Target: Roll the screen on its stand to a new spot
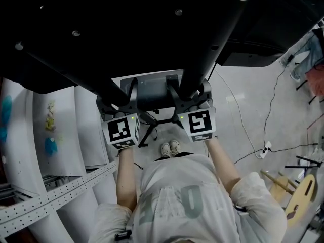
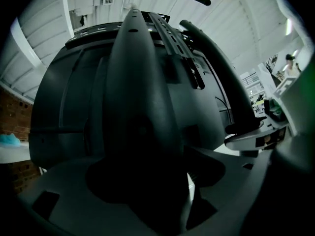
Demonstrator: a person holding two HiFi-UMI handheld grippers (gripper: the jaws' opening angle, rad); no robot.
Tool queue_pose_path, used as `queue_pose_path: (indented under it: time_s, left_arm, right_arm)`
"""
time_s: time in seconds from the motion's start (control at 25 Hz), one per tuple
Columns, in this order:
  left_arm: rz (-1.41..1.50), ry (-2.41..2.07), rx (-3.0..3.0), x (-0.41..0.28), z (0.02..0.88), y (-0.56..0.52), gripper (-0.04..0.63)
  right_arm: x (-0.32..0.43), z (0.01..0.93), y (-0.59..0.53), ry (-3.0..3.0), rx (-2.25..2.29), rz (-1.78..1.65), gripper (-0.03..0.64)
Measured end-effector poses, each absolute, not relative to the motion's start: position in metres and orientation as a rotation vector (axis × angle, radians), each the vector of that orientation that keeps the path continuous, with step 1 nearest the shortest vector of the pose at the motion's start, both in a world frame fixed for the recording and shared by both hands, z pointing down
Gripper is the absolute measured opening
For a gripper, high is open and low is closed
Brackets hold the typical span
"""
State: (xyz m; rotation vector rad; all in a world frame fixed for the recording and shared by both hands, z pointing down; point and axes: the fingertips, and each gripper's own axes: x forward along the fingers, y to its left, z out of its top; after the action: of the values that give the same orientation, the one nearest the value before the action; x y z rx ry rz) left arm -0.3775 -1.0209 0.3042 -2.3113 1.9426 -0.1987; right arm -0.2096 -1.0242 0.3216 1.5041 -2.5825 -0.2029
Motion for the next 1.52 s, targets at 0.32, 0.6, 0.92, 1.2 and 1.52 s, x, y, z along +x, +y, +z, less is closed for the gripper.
queue_pose_path:
  time_s: [0.32, 0.6, 0.92, 1.2, 1.52]
  left_arm:
    - [-0.188, 1.932, -2.295, -0.378, 0.304, -1.026, 0.324]
    - [-0.130, 1.994, -2.288, -0.382, 0.303, -1.024, 0.268]
    - [-0.100, 2.007, -2.299, -0.383, 0.301, -1.015, 0.236]
    - [-0.077, 2.007, -2.282, -0.374, 0.297, -0.983, 0.235]
    - [-0.074, 2.023, -2.302, -0.377, 0.302, -0.962, 0.233]
  right_arm:
    - [-0.209, 0.323, -1.026, -2.571, 1.496, -0.188, 0.265]
    - [-0.207, 0.323, -1.025, -2.573, 1.507, -0.188, 0.265]
    - [-0.206, 0.321, -1.018, -2.582, 1.507, -0.191, 0.265]
    - [-0.196, 0.318, -0.990, -2.599, 1.505, -0.206, 0.265]
    - [-0.201, 0.319, -0.965, -2.675, 1.467, -0.222, 0.265]
